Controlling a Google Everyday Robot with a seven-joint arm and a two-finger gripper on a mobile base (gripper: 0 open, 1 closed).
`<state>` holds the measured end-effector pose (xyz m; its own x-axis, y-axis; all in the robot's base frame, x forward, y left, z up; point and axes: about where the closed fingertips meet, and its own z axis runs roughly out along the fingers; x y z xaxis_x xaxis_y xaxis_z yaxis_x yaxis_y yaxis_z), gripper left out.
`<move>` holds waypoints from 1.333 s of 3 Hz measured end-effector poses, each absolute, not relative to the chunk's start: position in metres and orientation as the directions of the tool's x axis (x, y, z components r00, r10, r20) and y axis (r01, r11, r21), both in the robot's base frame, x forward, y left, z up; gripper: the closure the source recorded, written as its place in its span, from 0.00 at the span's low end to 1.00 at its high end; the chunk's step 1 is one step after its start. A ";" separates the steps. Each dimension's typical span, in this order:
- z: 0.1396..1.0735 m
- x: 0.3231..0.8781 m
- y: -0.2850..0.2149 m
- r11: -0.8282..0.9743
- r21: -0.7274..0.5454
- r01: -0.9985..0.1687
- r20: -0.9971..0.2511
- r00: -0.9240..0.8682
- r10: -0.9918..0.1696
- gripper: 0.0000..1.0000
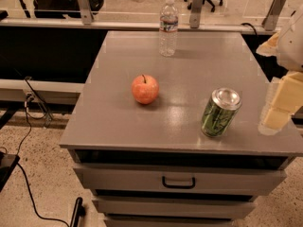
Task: Pick water bottle
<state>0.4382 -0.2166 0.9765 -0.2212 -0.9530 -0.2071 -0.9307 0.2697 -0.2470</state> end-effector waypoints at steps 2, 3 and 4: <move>0.981 0.451 -0.217 0.285 -0.256 -0.924 -0.249 -0.222 -0.943 0.00; 0.990 0.500 -0.202 0.300 -0.275 -0.913 -0.336 -0.202 -0.920 0.00; 1.006 0.566 -0.167 0.299 -0.307 -0.904 -0.433 -0.147 -0.889 0.00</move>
Offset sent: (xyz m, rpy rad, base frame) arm 0.0315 -0.0025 0.0074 0.0958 -0.0319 -0.0155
